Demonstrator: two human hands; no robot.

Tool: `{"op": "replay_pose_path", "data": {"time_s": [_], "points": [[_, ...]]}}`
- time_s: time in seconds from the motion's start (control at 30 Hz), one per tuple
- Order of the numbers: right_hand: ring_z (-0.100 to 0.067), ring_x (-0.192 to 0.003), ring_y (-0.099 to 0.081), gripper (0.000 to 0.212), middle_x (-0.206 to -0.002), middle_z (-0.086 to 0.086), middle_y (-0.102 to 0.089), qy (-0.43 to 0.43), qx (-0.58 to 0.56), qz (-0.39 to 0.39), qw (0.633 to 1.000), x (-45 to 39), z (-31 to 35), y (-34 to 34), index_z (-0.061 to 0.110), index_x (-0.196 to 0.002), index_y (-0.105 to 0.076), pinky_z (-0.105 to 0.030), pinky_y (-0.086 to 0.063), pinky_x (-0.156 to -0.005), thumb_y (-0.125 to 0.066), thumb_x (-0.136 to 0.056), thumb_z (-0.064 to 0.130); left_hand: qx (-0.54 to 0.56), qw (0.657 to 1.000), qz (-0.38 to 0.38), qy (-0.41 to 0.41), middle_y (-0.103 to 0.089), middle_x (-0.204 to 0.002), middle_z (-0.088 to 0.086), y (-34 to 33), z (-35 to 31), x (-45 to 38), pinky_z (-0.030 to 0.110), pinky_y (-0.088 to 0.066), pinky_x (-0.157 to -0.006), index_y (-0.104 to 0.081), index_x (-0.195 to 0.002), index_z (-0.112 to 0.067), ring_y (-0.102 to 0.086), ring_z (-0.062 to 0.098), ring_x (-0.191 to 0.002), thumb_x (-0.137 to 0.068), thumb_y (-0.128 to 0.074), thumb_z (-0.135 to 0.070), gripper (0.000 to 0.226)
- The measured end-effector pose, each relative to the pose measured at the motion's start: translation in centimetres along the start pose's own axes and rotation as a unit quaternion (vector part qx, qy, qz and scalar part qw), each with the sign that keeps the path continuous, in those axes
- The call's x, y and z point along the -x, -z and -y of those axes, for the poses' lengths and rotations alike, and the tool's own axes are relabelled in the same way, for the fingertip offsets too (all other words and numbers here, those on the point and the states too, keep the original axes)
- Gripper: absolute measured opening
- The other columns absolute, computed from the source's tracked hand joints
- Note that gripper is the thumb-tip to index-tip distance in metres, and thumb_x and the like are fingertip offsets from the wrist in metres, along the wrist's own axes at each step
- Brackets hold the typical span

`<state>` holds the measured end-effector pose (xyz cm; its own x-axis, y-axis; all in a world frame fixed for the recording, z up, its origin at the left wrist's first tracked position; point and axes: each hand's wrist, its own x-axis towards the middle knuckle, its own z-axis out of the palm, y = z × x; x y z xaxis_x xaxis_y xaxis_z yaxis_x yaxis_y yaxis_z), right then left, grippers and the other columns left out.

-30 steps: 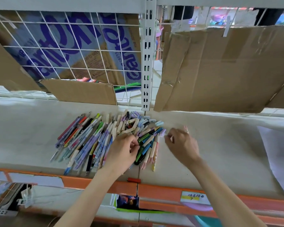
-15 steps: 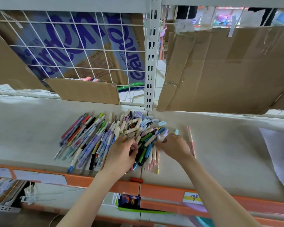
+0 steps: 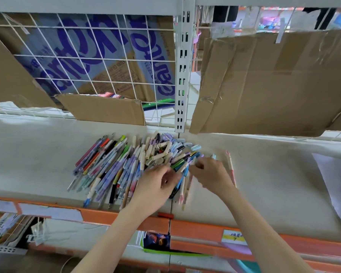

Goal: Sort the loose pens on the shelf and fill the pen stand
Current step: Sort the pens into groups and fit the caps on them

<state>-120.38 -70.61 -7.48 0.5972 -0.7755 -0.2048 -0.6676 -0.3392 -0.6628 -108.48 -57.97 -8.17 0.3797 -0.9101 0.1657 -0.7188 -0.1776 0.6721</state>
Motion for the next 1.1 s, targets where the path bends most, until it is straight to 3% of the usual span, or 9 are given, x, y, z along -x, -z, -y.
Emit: {"op": "replay_pose_path", "data": {"time_s": [0.13,0.23,0.4,0.5,0.6,0.73,0.87,0.97,1.1], "points": [[-0.007,-0.045,-0.047,0.025,-0.054,-0.001,-0.059,0.062,-0.148,0.029,0.987,0.8,1.0,-0.3,0.002,-0.072,-0.061,-0.023,-0.038,-0.056,-0.051,-0.089,0.019,0.141,0.984,0.067,0.088,-0.066,-0.079,0.003,-0.5,-1.3,-0.4,0.034,-0.053,-0.07,-0.047,-0.099,-0.018,-0.062,0.011,-0.067,-0.093,-0.054,-0.026,0.012],[-0.001,-0.057,-0.052,0.016,-0.073,0.009,-0.059,0.159,-0.013,0.027,0.987,0.6,-0.7,-0.2,0.011,-0.083,-0.068,-0.017,-0.042,-0.064,-0.053,-0.089,0.009,0.134,0.983,0.041,0.115,-0.057,-0.067,0.0,0.0,-0.2,-0.6,0.03,-0.048,-0.056,-0.052,-0.103,-0.012,-0.053,0.008,-0.053,-0.099,-0.042,-0.022,0.015],[-0.013,-0.077,-0.053,0.024,-0.101,0.005,-0.043,0.213,0.096,0.088,0.968,1.2,-3.2,-0.4,0.025,-0.096,-0.064,-0.031,-0.049,-0.075,-0.058,-0.086,0.005,0.089,0.992,0.013,0.088,-0.049,-0.057,-0.011,0.7,1.3,-0.4,0.015,-0.034,-0.048,-0.056,-0.105,-0.024,-0.045,0.001,-0.048,-0.098,-0.038,-0.033,0.022],[-0.008,-0.083,-0.047,0.011,-0.104,0.013,-0.035,0.232,0.142,0.095,0.957,1.1,-3.1,0.4,0.024,-0.098,-0.062,-0.019,-0.038,-0.077,-0.063,-0.088,0.019,0.078,0.992,0.017,0.095,-0.049,-0.059,-0.006,0.6,1.6,-0.2,0.022,-0.037,-0.052,-0.059,-0.105,-0.018,-0.047,0.006,-0.052,-0.098,-0.035,-0.035,0.03],[-0.004,-0.078,-0.048,0.006,-0.092,0.011,-0.049,0.246,0.142,0.113,0.952,0.9,-2.8,1.1,0.016,-0.087,-0.062,-0.014,-0.037,-0.074,-0.068,-0.085,0.018,0.095,0.989,0.027,0.106,-0.049,-0.059,-0.006,0.8,1.6,0.0,0.03,-0.043,-0.056,-0.061,-0.103,-0.015,-0.049,0.003,-0.053,-0.099,-0.036,-0.031,0.03],[0.001,-0.06,-0.049,0.011,-0.07,0.012,-0.056,0.159,-0.083,0.059,0.982,0.7,-2.1,1.5,0.019,-0.084,-0.058,-0.012,-0.039,-0.062,-0.065,-0.087,0.011,0.075,0.993,0.029,0.088,-0.052,-0.061,-0.007,1.2,0.9,0.2,0.016,-0.038,-0.049,-0.058,-0.1,-0.022,-0.052,0.0,-0.054,-0.097,-0.04,-0.035,0.023],[-0.014,-0.06,-0.054,0.01,-0.065,-0.003,-0.058,0.094,-0.482,0.006,0.871,0.4,-1.0,1.2,0.003,-0.089,-0.059,-0.023,-0.048,-0.058,-0.052,-0.091,-0.004,0.069,0.994,0.053,0.07,-0.053,-0.057,-0.007,1.1,-0.2,0.4,0.031,-0.042,-0.053,-0.061,-0.103,-0.021,-0.053,0.009,-0.051,-0.096,-0.045,-0.035,0.022],[-0.018,-0.066,-0.06,0.01,-0.073,-0.011,-0.062,0.072,-0.578,0.002,0.813,0.2,-0.3,0.9,-0.002,-0.095,-0.059,-0.022,-0.052,-0.061,-0.053,-0.089,0.004,0.053,0.995,0.051,0.061,-0.053,-0.06,-0.009,1.0,-0.5,0.3,0.02,-0.038,-0.05,-0.061,-0.108,-0.019,-0.05,0.004,-0.052,-0.096,-0.047,-0.034,0.024],[-0.016,-0.066,-0.062,0.012,-0.072,-0.009,-0.065,0.082,-0.584,-0.003,0.807,0.1,-0.1,0.9,0.001,-0.095,-0.06,-0.021,-0.051,-0.059,-0.055,-0.086,0.009,0.065,0.995,0.046,0.067,-0.063,-0.076,0.005,1.3,-0.8,0.2,0.041,-0.048,-0.068,-0.062,-0.107,-0.02,-0.058,0.02,-0.068,-0.096,-0.047,-0.036,0.024]]}}
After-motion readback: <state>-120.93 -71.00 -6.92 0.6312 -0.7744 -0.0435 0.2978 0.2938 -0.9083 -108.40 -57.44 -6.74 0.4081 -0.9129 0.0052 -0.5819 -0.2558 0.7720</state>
